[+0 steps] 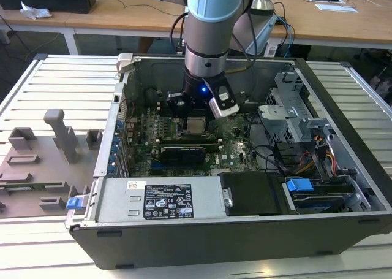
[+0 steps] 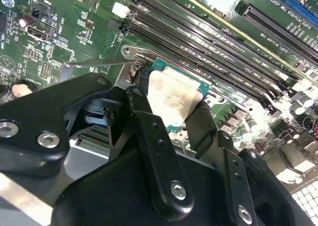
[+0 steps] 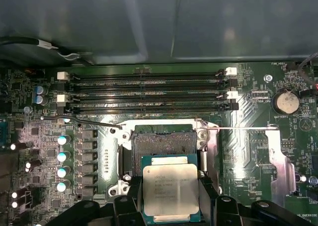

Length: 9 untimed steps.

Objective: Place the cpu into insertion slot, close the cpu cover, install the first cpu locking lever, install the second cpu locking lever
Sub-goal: 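Place the cpu into insertion slot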

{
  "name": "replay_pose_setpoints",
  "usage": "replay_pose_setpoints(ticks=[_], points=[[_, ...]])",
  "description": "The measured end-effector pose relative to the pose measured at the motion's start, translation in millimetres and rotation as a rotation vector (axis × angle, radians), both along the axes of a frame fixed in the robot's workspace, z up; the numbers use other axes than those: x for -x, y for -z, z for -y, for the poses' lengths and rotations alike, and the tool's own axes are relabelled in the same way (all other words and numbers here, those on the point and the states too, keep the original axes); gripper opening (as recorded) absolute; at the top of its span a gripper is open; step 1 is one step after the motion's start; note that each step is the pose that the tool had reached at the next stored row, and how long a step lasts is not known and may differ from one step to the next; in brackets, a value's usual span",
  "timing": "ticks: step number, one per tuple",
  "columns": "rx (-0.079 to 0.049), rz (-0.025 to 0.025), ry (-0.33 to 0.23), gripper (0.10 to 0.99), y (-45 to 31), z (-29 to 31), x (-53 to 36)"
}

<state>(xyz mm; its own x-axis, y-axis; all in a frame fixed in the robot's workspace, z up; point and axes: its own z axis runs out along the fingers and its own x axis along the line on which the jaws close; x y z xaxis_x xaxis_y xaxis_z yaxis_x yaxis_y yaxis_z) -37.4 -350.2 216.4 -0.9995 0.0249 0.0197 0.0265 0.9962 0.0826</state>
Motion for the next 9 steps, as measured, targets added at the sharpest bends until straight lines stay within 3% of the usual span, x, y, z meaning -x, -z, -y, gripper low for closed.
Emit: replay_pose_setpoints(ticks=[9], points=[[0.000,0.0000,0.000,0.541,8.7,0.0,0.0]])
